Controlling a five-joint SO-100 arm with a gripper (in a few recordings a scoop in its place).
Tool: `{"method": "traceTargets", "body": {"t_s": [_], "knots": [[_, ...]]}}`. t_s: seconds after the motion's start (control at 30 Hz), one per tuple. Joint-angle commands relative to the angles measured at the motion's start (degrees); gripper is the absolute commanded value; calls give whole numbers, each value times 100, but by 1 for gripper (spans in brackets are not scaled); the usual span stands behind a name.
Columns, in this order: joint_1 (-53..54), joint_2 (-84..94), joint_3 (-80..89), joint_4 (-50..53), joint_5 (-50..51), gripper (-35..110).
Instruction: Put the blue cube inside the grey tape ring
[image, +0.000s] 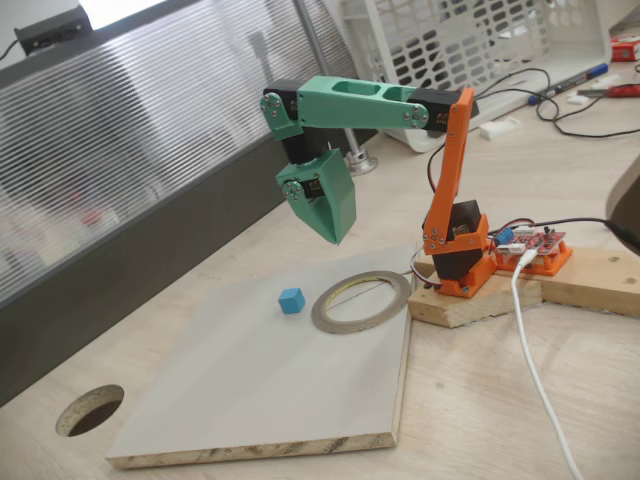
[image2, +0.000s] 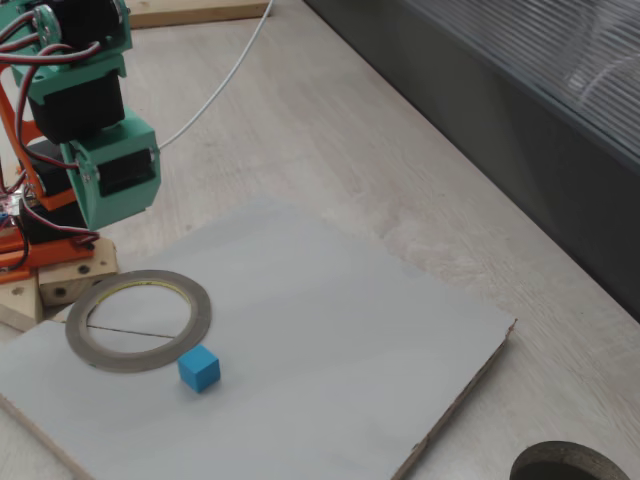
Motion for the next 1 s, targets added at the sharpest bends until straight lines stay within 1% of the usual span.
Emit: {"method": "traceTargets", "body": {"t_s": [0.0, 0.83, 0.9, 0.97], "knots": [[62, 44, -97, 132, 88, 0], [18, 26, -132, 114, 70, 0], [18, -193, -176, -44, 53, 0], [53, -686, -185, -457, 44, 0]]}}
